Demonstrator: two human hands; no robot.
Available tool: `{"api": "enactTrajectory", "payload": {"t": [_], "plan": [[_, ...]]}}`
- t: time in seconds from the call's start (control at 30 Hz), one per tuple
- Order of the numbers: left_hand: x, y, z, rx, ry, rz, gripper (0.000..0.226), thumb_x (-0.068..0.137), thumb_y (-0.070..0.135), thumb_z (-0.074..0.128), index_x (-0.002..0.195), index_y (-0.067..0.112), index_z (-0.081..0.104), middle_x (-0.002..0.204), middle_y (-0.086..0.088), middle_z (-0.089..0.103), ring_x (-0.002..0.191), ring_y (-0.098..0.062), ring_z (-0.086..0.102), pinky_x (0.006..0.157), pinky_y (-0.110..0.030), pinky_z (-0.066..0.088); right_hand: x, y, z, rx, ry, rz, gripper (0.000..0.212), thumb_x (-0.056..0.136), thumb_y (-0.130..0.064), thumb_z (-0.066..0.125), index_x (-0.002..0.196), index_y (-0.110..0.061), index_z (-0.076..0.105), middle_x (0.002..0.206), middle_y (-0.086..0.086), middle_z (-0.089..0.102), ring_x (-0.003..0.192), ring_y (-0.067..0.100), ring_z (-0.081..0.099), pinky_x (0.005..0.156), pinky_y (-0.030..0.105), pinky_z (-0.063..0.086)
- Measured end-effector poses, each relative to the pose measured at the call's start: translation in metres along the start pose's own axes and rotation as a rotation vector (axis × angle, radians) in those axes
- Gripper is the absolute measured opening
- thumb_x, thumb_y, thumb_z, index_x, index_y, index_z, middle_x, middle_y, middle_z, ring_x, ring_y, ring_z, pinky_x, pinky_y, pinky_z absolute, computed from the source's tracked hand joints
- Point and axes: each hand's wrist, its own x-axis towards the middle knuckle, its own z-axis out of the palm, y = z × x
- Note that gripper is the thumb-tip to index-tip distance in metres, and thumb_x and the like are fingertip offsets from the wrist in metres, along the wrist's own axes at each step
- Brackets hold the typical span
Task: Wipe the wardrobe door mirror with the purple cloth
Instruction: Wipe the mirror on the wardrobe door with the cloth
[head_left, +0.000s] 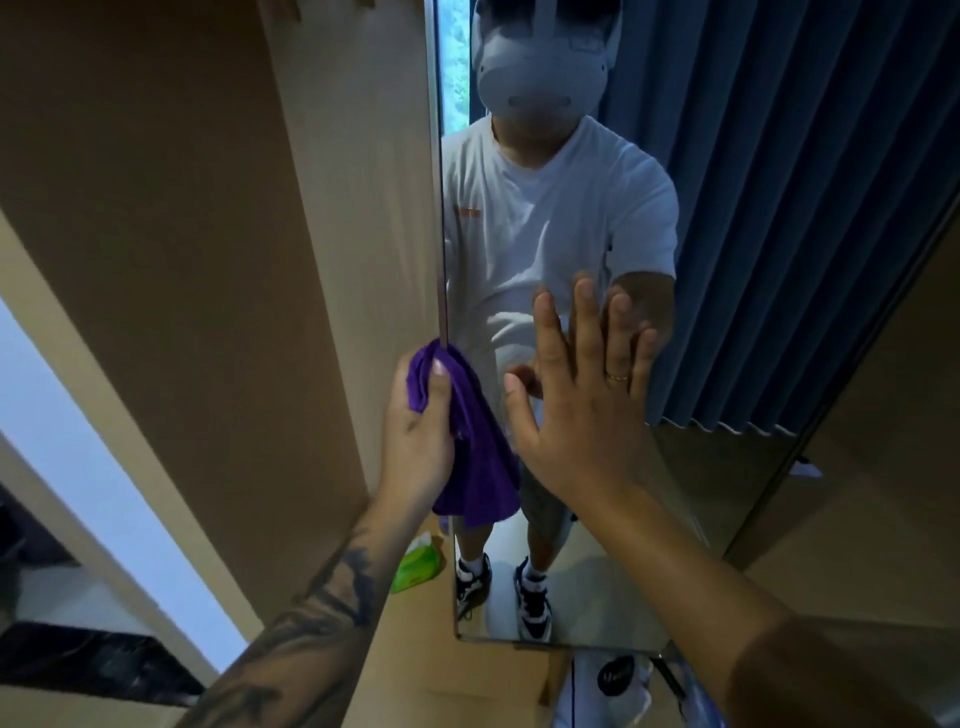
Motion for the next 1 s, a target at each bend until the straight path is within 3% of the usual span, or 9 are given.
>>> {"api": "enactTrajectory", "payload": {"t": [0.1, 0.2, 0.27, 0.43, 0.67, 0.8, 0.9, 1.0], "plan": [[-0.014, -0.026, -0.006, 0.014, -0.05, -0.095, 0.023, 0.108, 0.036, 0.042, 0.119, 0.028, 0.061, 0.104, -0.001, 0.071, 0.091, -0.01, 0.069, 0.083, -0.027, 0.055, -0.018, 0.002, 0.008, 0.001, -0.036, -0.016, 0.078, 0.101, -0.049, 0.055, 0.163, -0.017, 0.022, 0.17, 0.015, 0.008, 0.157, 0.04, 0.007, 0.127, 0.058, 0.002], [-0.004, -0.008, -0.004, 0.0, -0.018, -0.044, 0.022, 0.109, 0.029, 0.043, 0.115, 0.019, 0.062, 0.093, -0.005, 0.069, 0.078, -0.004, 0.065, 0.072, -0.018, 0.052, -0.032, 0.007, 0.016, -0.024, -0.042, -0.039, 0.076, 0.099, -0.048, 0.057, 0.162, -0.017, 0.028, 0.169, 0.014, 0.013, 0.156, 0.035, 0.002, 0.127, 0.057, 0.003], [0.008, 0.015, 0.0, -0.048, 0.021, -0.006, 0.017, 0.109, 0.026, 0.044, 0.109, 0.022, 0.061, 0.085, 0.003, 0.066, 0.07, 0.001, 0.062, 0.065, -0.014, 0.05, -0.033, 0.005, 0.017, -0.014, -0.039, -0.027, 0.076, 0.099, -0.048, 0.057, 0.162, -0.017, 0.028, 0.169, 0.014, 0.014, 0.156, 0.034, 0.002, 0.126, 0.058, 0.004], [0.014, 0.02, 0.005, -0.047, 0.051, 0.055, 0.014, 0.109, 0.026, 0.044, 0.106, 0.029, 0.058, 0.087, 0.011, 0.062, 0.074, 0.006, 0.06, 0.071, -0.012, 0.048, -0.037, 0.001, 0.017, 0.018, -0.043, -0.009, 0.08, 0.098, -0.047, 0.06, 0.163, -0.018, 0.023, 0.17, 0.014, 0.012, 0.157, 0.04, 0.008, 0.126, 0.06, 0.007], [-0.027, -0.051, -0.009, -0.023, -0.041, -0.284, 0.024, 0.108, 0.039, 0.043, 0.112, 0.025, 0.062, 0.083, 0.009, 0.07, 0.075, -0.008, 0.067, 0.064, -0.017, 0.053, -0.04, 0.008, 0.018, 0.0, -0.059, -0.039, 0.081, 0.097, -0.046, 0.059, 0.163, -0.017, 0.023, 0.17, 0.015, 0.013, 0.157, 0.034, 0.001, 0.126, 0.06, 0.01], [-0.004, -0.005, -0.003, -0.039, 0.021, -0.133, 0.02, 0.109, 0.033, 0.043, 0.106, 0.025, 0.062, 0.087, 0.001, 0.065, 0.072, -0.002, 0.063, 0.068, -0.018, 0.051, -0.041, 0.006, 0.019, 0.021, -0.045, -0.028, 0.08, 0.097, -0.045, 0.059, 0.162, -0.017, 0.023, 0.169, 0.015, 0.013, 0.156, 0.034, 0.002, 0.126, 0.061, 0.011], [0.013, 0.025, 0.002, -0.081, 0.055, -0.009, 0.017, 0.11, 0.027, 0.044, 0.102, 0.032, 0.058, 0.082, 0.011, 0.063, 0.068, 0.006, 0.06, 0.065, -0.012, 0.049, -0.043, 0.002, 0.021, 0.041, -0.036, -0.008, 0.078, 0.097, -0.045, 0.06, 0.162, -0.017, 0.025, 0.17, 0.014, 0.012, 0.156, 0.037, 0.006, 0.126, 0.061, 0.009], [0.008, 0.009, 0.003, -0.029, 0.064, -0.011, 0.018, 0.11, 0.025, 0.043, 0.108, 0.027, 0.061, 0.081, 0.015, 0.065, 0.073, 0.005, 0.062, 0.072, -0.017, 0.049, -0.043, 0.001, 0.02, 0.04, -0.051, 0.001, 0.078, 0.098, -0.045, 0.059, 0.162, -0.017, 0.026, 0.168, 0.015, 0.011, 0.155, 0.044, 0.014, 0.126, 0.062, 0.012]]}}
